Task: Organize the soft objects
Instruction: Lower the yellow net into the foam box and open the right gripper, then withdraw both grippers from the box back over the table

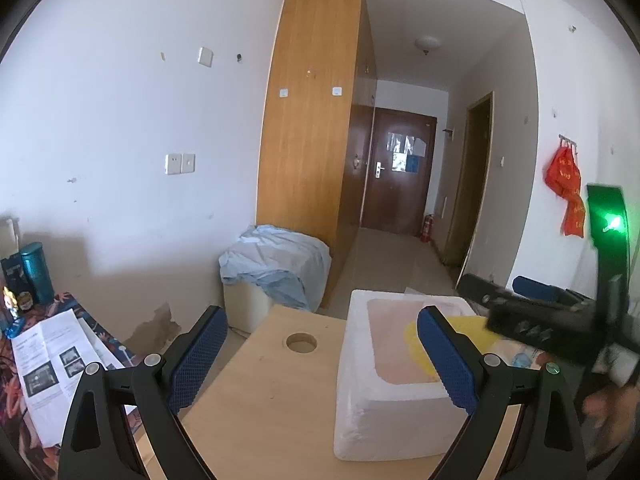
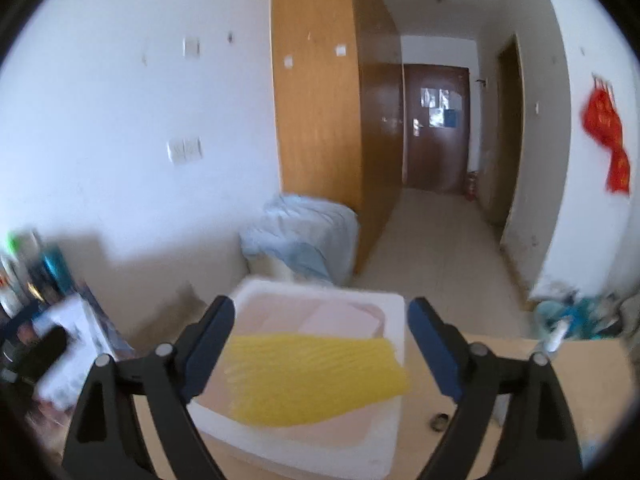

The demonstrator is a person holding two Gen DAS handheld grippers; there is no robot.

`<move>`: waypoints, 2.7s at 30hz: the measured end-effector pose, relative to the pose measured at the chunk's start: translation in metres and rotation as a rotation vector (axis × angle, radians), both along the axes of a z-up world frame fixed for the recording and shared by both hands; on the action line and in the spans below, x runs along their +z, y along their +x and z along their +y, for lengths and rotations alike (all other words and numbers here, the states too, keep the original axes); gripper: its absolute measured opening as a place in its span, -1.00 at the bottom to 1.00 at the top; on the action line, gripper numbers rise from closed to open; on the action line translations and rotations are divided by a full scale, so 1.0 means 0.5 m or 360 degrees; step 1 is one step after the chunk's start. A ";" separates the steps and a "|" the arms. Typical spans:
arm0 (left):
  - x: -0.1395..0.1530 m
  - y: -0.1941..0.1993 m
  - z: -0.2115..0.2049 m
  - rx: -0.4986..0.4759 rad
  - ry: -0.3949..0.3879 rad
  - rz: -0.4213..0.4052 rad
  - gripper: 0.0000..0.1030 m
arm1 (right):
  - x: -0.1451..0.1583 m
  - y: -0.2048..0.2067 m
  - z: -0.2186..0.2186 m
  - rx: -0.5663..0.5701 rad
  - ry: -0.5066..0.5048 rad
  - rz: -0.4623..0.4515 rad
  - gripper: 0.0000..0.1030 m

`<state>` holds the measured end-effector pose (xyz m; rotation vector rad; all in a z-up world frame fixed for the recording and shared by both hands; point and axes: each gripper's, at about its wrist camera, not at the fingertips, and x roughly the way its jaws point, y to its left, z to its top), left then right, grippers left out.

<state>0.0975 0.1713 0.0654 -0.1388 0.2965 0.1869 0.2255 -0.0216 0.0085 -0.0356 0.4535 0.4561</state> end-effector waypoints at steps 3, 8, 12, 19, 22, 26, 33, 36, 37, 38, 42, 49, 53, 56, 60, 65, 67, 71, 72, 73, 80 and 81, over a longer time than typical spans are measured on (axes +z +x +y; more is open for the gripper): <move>-0.001 0.000 -0.004 -0.0005 -0.0006 0.0008 0.86 | 0.010 0.006 -0.007 0.0041 0.0055 0.0064 0.81; 0.002 -0.006 -0.012 -0.0011 0.0010 -0.0007 0.87 | 0.010 0.011 -0.026 -0.0016 0.0084 0.0063 0.81; 0.003 -0.010 -0.013 -0.0023 0.0004 0.0011 0.87 | 0.007 0.026 -0.014 -0.0112 -0.0023 0.0121 0.79; 0.003 -0.014 -0.003 -0.0005 -0.0002 0.0008 0.87 | -0.037 0.025 0.030 -0.0164 -0.0452 0.0145 0.61; 0.001 -0.013 0.006 0.0007 -0.0023 0.0018 0.87 | -0.053 0.044 0.029 0.0042 -0.0288 0.0337 0.17; 0.002 -0.015 0.010 0.0023 -0.0016 0.0018 0.87 | -0.068 0.074 0.042 0.0150 -0.0152 0.0498 0.05; 0.000 -0.011 0.010 0.0010 -0.0012 0.0019 0.87 | -0.126 0.103 0.085 0.0153 -0.0285 0.0684 -0.05; -0.004 -0.011 0.013 0.0008 -0.0022 0.0024 0.87 | -0.135 0.102 0.086 0.0114 -0.0355 0.0691 -0.05; -0.004 -0.012 0.013 0.0007 -0.0020 0.0022 0.87 | -0.135 0.098 0.091 0.0105 -0.0399 0.0663 -0.05; -0.004 -0.011 0.013 0.0009 -0.0016 0.0022 0.87 | -0.132 0.094 0.094 0.0116 -0.0413 0.0651 -0.05; -0.003 -0.013 0.013 0.0005 -0.0027 0.0011 0.87 | -0.093 0.060 0.079 0.0110 -0.0389 0.0505 0.05; 0.006 -0.021 0.008 -0.0008 -0.0039 -0.0016 0.87 | -0.033 0.016 0.053 0.0097 -0.0366 0.0242 0.65; 0.015 -0.035 0.004 -0.0016 -0.0052 -0.0042 0.87 | -0.012 -0.010 0.031 0.0039 -0.0338 0.0121 0.76; 0.023 -0.041 -0.009 -0.0040 -0.0046 -0.0052 0.87 | -0.001 -0.021 0.011 0.0025 -0.0288 0.0102 0.77; 0.032 -0.051 -0.035 -0.0079 -0.0030 -0.0077 0.88 | 0.021 -0.044 -0.016 -0.0013 -0.0211 0.0042 0.77; 0.042 -0.065 -0.085 -0.0174 -0.0014 -0.0111 0.99 | 0.040 -0.099 -0.089 -0.0163 -0.0190 -0.0038 0.77; 0.041 -0.073 -0.113 -0.0225 -0.0008 -0.0119 1.00 | 0.037 -0.128 -0.131 -0.0226 -0.0139 -0.0054 0.78; 0.030 -0.085 -0.174 -0.0337 0.0006 -0.0103 0.99 | 0.028 -0.180 -0.198 -0.0312 -0.0052 -0.0073 0.97; 0.027 -0.089 -0.189 -0.0358 0.0018 -0.0094 0.99 | 0.024 -0.193 -0.214 -0.0338 -0.0041 -0.0078 0.99; 0.023 -0.093 -0.205 -0.0379 0.0022 -0.0090 1.00 | 0.021 -0.204 -0.228 -0.0355 -0.0032 -0.0078 0.99; -0.002 -0.108 -0.284 -0.0506 0.0049 -0.0034 1.00 | -0.003 -0.252 -0.294 -0.0445 -0.0002 -0.0044 1.00; -0.005 -0.107 -0.291 -0.0519 0.0058 -0.0023 1.00 | -0.007 -0.258 -0.304 -0.0451 0.0002 -0.0040 1.00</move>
